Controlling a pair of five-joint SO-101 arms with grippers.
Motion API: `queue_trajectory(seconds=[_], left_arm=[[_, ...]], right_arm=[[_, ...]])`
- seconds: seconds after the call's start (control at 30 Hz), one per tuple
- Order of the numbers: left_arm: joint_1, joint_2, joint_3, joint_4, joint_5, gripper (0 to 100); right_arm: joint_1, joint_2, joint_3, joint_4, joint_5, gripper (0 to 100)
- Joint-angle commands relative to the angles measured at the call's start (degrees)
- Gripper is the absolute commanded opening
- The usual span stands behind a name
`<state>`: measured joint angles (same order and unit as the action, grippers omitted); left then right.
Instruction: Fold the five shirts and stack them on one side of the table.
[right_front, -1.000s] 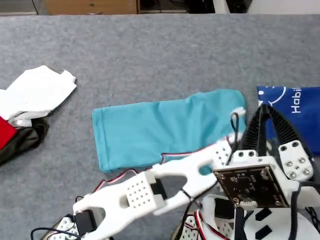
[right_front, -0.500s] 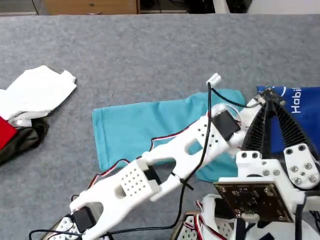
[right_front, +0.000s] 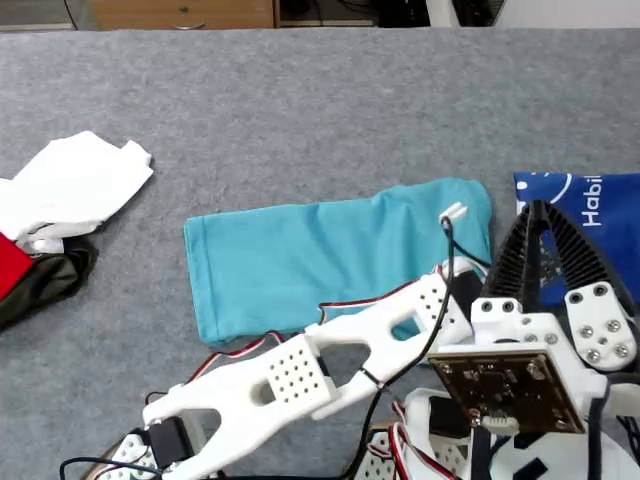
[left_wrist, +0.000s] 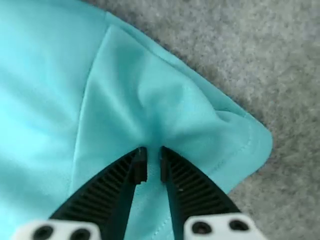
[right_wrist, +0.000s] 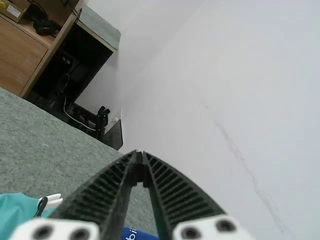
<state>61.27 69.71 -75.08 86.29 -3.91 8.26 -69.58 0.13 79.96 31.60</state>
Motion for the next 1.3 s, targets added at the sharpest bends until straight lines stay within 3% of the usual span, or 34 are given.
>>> queue_trajectory(seconds=[0.0,0.23,0.4,0.63,0.83,1.27], left_arm=[[0.4,-1.3,-5.0,3.3,0.4,8],[1.7,-2.1,-18.4,6.2,0.4,8],[1.7,-1.5,-18.4,5.7,0.4,8],[1.6,5.2,-17.3,-3.0,0.6,8],[2.1,8.3,-17.8,-3.3,0.5,8],[0.9,0.0,-20.7,9.8,0.3,8]], right_arm=[[1.0,0.0,0.3,-1.5,0.1,0.2],[0.9,0.2,0.5,-4.0,0.1,0.2],[0.9,0.0,0.5,-4.0,0.1,0.2],[1.0,0.0,0.5,-3.8,0.1,0.2],[1.1,-0.1,0.5,-3.5,0.3,0.2],[1.1,-0.1,0.1,-4.0,0.1,0.2]])
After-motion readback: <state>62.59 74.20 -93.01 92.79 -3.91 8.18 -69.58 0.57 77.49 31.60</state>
